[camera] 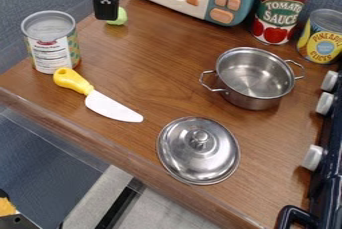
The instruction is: Took the green object that was in the upper left corner of the table and moved to the right side
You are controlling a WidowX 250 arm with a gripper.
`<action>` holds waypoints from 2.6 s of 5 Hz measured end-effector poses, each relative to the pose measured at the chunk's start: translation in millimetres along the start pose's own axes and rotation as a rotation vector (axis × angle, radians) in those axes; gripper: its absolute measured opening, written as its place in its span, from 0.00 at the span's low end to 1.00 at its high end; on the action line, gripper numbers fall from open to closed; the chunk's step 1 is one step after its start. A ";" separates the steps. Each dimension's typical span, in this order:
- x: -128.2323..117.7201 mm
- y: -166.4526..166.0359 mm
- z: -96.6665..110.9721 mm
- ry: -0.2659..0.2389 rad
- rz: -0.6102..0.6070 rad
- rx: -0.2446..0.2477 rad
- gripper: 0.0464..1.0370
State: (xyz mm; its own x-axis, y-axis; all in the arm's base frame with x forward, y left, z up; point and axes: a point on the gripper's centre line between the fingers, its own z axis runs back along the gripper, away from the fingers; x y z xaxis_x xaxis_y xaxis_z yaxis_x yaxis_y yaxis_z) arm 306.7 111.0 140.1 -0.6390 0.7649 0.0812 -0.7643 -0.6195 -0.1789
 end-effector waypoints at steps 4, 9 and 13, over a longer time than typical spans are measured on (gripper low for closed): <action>11.0 -51.6 -45.3 -0.124 0.048 0.053 0.96; -11.4 -81.1 -91.6 -0.101 0.018 0.116 0.50; 2.4 -50.2 -23.8 -0.066 0.069 0.011 0.50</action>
State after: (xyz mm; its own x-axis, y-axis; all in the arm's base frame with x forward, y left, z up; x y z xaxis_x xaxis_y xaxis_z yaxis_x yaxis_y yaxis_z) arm 345.6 148.1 125.9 -0.6943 0.7071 0.1339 -0.7188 -0.6727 -0.1754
